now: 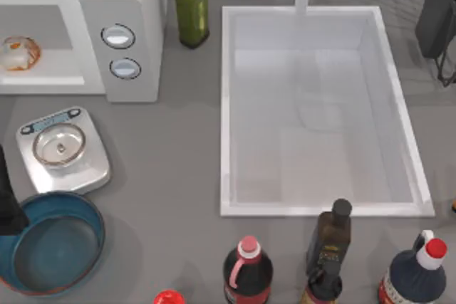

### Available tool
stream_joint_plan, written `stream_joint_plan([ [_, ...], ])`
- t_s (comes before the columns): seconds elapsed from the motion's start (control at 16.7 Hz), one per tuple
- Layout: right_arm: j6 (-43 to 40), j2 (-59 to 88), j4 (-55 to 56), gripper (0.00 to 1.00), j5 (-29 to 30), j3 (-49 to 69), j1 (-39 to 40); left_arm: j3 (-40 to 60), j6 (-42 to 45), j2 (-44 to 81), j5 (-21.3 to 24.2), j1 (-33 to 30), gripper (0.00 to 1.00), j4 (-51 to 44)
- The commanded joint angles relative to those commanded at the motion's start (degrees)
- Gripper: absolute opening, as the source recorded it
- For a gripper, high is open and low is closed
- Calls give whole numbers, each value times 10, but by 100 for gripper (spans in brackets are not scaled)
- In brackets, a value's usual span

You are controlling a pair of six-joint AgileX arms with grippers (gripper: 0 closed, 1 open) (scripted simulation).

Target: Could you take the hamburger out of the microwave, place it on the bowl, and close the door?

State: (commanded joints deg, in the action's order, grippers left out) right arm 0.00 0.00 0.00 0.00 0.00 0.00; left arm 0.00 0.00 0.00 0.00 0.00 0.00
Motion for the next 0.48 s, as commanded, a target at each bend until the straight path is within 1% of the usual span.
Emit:
stream_joint_plan([
  [0.3, 0, 0, 0, 100, 0, 0, 0, 2, 0, 5, 0, 1, 100, 2],
  [0.48, 0, 0, 0, 100, 0, 0, 0, 23, 1, 53, 3, 6, 100, 23],
])
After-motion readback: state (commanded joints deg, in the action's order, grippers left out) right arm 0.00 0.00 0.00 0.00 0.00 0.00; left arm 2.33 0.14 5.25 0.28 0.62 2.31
